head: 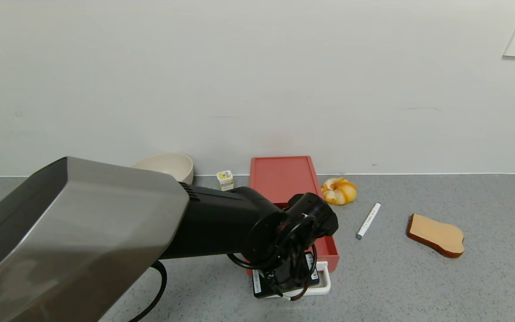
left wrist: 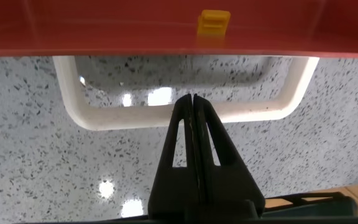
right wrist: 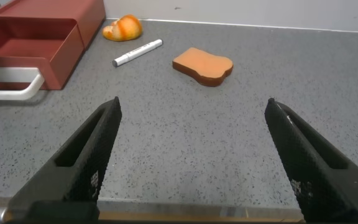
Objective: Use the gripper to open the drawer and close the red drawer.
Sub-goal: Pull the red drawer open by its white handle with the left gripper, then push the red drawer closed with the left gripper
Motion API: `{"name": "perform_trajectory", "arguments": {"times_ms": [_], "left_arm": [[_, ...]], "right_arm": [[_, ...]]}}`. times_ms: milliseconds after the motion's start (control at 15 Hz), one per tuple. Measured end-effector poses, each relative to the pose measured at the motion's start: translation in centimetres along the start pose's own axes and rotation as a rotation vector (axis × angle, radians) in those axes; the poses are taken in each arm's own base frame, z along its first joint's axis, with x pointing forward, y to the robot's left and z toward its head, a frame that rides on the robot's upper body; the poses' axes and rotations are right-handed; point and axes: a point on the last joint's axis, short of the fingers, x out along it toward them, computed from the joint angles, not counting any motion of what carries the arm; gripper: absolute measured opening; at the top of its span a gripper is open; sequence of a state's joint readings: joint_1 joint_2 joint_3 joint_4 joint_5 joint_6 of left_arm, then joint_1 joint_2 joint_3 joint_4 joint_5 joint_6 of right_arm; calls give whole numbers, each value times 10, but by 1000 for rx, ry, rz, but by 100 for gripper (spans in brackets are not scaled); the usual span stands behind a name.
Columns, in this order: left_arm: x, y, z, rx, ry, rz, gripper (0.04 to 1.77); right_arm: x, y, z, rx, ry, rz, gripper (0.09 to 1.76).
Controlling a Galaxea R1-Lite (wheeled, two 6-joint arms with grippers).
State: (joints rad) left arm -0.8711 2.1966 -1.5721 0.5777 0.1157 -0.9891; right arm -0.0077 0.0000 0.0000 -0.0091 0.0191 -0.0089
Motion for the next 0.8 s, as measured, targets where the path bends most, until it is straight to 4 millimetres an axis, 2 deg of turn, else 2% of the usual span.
{"name": "perform_trajectory", "arguments": {"times_ms": [333,467,667,800], "left_arm": [[-7,0,-11,13,14,-1,11],[-18,-1,-10,15,-2,-24,11],[-47,0,-4,34,-45,-88,11],[-75,4,1,70,-89,-141,11]], "right_arm": [[0,0,0,0,0,0,170],[0,0,0,0,0,0,170],[0,0,0,0,0,0,170],[0,0,0,0,0,0,170]]}}
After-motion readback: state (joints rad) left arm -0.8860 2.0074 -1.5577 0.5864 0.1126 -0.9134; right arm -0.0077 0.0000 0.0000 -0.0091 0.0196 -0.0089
